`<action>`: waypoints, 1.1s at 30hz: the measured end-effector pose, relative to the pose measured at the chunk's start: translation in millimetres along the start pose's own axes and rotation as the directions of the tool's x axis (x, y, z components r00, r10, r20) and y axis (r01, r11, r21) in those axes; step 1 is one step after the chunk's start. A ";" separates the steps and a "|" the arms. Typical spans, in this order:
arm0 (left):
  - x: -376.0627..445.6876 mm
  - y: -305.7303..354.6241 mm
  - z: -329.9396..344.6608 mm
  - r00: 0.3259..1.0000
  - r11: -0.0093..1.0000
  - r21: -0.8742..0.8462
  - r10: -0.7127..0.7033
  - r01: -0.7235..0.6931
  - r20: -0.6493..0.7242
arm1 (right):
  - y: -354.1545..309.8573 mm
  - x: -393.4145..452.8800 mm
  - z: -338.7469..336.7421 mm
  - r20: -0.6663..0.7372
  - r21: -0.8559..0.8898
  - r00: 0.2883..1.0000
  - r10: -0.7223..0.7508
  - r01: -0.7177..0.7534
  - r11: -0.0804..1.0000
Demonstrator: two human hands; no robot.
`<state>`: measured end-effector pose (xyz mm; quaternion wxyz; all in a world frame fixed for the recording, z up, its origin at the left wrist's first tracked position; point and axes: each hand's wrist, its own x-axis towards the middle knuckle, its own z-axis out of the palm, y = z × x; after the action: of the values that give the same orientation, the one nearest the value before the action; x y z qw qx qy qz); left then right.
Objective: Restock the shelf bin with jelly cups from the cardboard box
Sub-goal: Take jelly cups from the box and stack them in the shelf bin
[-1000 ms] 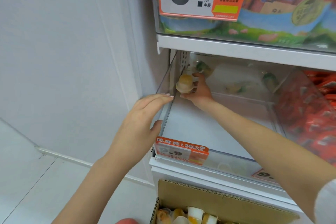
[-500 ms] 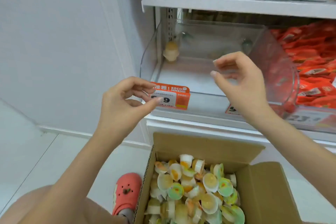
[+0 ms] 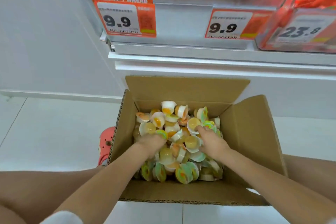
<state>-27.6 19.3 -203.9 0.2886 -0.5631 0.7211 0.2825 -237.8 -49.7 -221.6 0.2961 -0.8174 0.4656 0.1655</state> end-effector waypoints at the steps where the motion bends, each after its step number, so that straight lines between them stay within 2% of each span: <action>1: 5.0 -3.4 7.2 1.000 1.000 0.029 0.008 -0.008 0.011 | 5.0 5.3 6.1 -0.017 0.035 0.999 0.031 -0.030 0.999; 5: 15.3 -8.9 35.1 0.999 0.997 0.079 0.010 -0.014 0.049 | 22.5 18.7 22.9 0.033 0.094 0.999 0.007 -0.010 0.996; 7: 16.7 -8.3 46.1 0.999 0.997 -0.069 -0.044 0.042 -0.018 | 23.1 20.6 27.9 -0.003 0.031 1.000 -0.018 0.018 0.999; 9: 13.9 -8.9 53.2 0.987 0.930 -0.356 -0.135 0.095 -0.088 | 22.1 21.4 33.6 -0.061 -0.042 0.998 -0.025 0.022 0.999; 11: 5.7 -10.6 53.4 0.974 0.764 -0.638 -0.206 0.098 -0.098 | 17.5 17.3 33.4 -0.094 -0.046 0.994 -0.048 0.044 0.998; 12: -0.4 -11.7 48.5 0.967 0.643 -0.762 -0.234 0.076 -0.101 | 14.3 14.8 28.2 -0.111 0.003 0.992 -0.060 0.061 0.998; 14: -17.8 -12.3 26.9 0.949 0.325 -0.946 -0.295 -0.011 -0.113 | 5.5 6.7 3.5 -0.125 0.179 0.991 -0.057 0.079 0.981; 15: -28.7 -12.7 11.3 0.939 0.180 -0.981 -0.319 -0.070 -0.125 | -0.5 1.0 -16.6 -0.117 0.296 0.992 -0.052 0.085 0.951; 17: -56.4 -14.7 -29.7 0.943 -0.008 -0.983 -0.285 -0.185 -0.175 | -17.8 -15.0 -69.4 -0.055 0.565 0.996 -0.070 0.089 0.820; 19: -92.4 -16.0 -75.2 0.947 -0.098 -0.952 -0.171 -0.289 -0.270 | -37.6 -37.4 -123.4 -0.047 0.742 0.987 -0.155 0.138 0.656; 21: -129.2 -17.0 -112.7 0.924 -0.156 -0.911 -0.100 -0.382 -0.370 | -56.3 -62.6 -168.5 -0.131 0.811 0.960 -0.249 0.248 0.530; 23: -158.7 -14.9 -138.3 0.877 -0.241 -0.844 -0.088 -0.479 -0.473 | -75.6 -86.1 -200.6 -0.249 0.803 0.910 -0.333 0.386 0.455; 26: -181.8 -2.3 -160.7 0.815 -0.479 -0.692 -0.089 -0.539 -0.573 | -100.5 -108.3 -222.1 -0.427 0.719 0.823 -0.375 0.560 0.412; 28: -185.7 8.2 -170.6 0.802 -0.580 -0.619 -0.105 -0.529 -0.588 | -112.4 -113.3 -227.7 -0.499 0.647 0.771 -0.395 0.635 0.422; 30: -185.7 15.2 -178.3 0.798 -0.612 -0.597 -0.095 -0.518 -0.595 | -118.1 -114.1 -231.2 -0.550 0.608 0.736 -0.395 0.677 0.414; 33: -185.0 18.2 -182.5 0.790 -0.621 -0.587 -0.087 -0.519 -0.607 | -118.2 -113.0 -235.5 -0.582 0.574 0.720 -0.379 0.693 0.436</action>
<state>-26.3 9.4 56.4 -0.5723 -0.3258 0.2485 0.7103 -195.3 -78.9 60.4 0.5551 -0.7329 0.2446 -0.3080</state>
